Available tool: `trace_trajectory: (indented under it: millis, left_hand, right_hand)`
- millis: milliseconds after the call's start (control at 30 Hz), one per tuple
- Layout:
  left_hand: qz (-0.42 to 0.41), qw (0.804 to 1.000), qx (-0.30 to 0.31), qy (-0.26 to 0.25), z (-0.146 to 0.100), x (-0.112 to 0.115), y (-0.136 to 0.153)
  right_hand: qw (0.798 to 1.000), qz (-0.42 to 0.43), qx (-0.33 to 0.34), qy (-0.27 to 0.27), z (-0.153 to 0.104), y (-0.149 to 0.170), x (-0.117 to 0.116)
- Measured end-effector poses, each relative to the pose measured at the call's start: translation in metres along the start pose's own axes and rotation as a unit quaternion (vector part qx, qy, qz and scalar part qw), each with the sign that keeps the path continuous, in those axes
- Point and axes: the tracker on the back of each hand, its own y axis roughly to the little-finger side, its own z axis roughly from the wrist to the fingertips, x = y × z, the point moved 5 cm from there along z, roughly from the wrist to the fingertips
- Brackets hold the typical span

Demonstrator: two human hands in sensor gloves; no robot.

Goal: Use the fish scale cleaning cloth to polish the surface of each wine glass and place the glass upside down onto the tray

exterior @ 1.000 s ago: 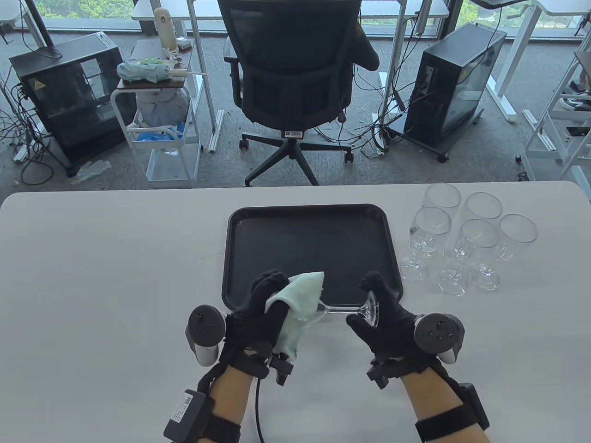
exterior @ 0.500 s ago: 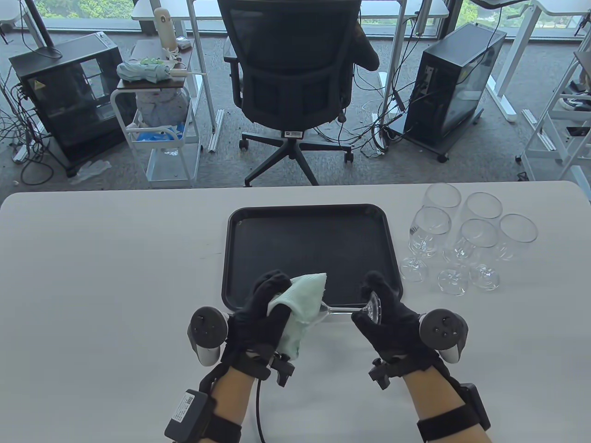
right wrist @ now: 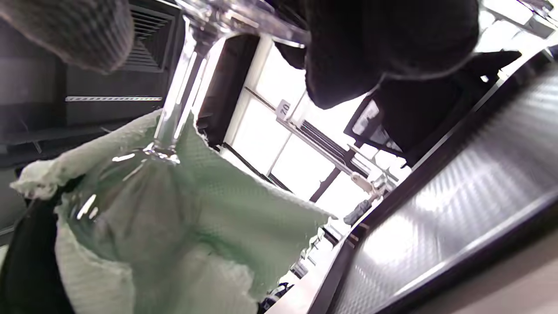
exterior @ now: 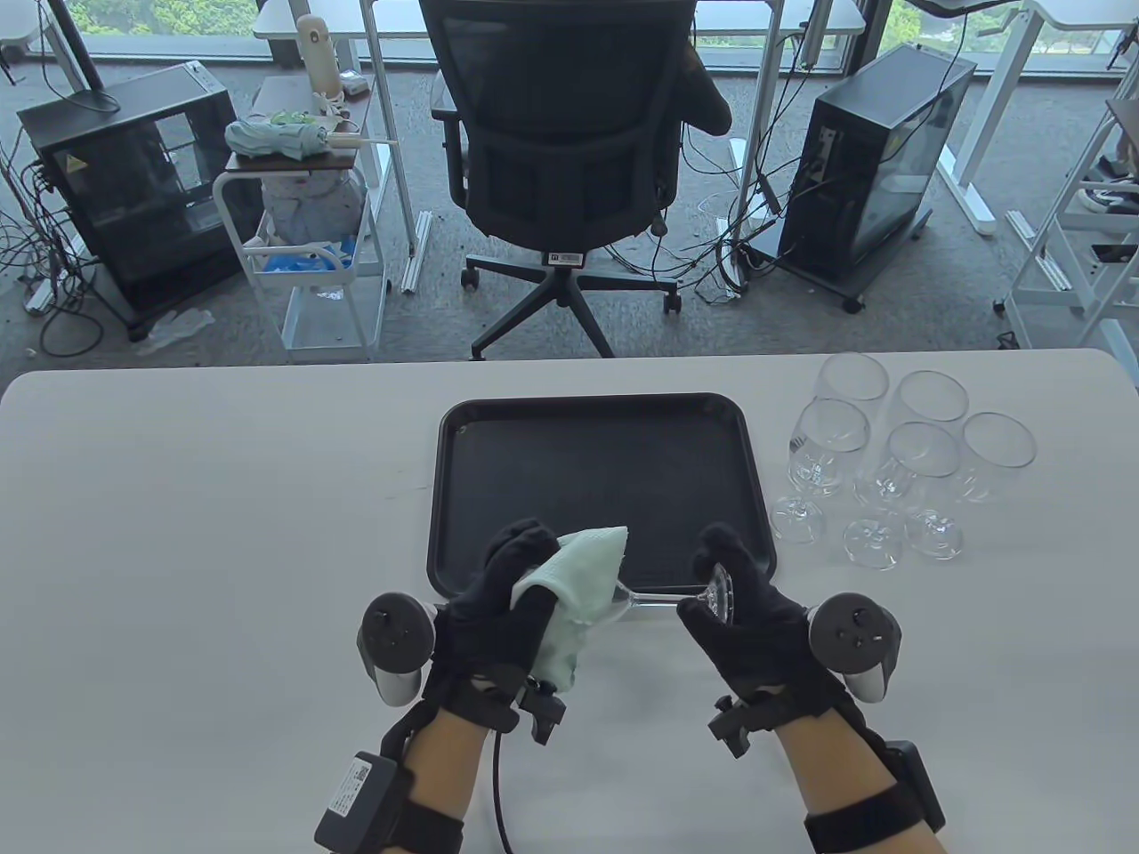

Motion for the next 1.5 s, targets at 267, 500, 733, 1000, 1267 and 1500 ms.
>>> trace_trajectory:
  millis: [267, 500, 733, 1000, 1267, 1500]
  left_hand:
    - [-0.043, 0.999, -0.027, 0.011, -0.001, 0.005, 0.006]
    - [-0.015, 1.0, -0.004, 0.012, 0.001, 0.002, 0.0]
    - [-0.051, 0.998, -0.038, 0.012, 0.0, 0.001, 0.008]
    - [-0.018, 1.0, -0.003, 0.01, 0.0, 0.001, 0.001]
    - [-0.061, 0.998, -0.031, 0.012, 0.0, 0.002, 0.006]
    - [-0.032, 0.999, 0.0, 0.012, 0.0, 0.002, -0.001]
  right_hand:
    - [0.996, -0.047, 0.049, 0.051, -0.002, -0.013, 0.007]
    - [0.999, 0.025, -0.028, 0.007, -0.002, 0.003, -0.002]
    - [0.994, -0.072, 0.072, 0.048, -0.004, -0.017, 0.004]
    - [0.999, 0.031, -0.045, 0.001, -0.003, 0.004, -0.003]
    - [0.994, -0.067, 0.073, 0.053, -0.004, -0.023, 0.006]
    - [0.999, 0.022, -0.028, -0.004, -0.001, -0.003, 0.002]
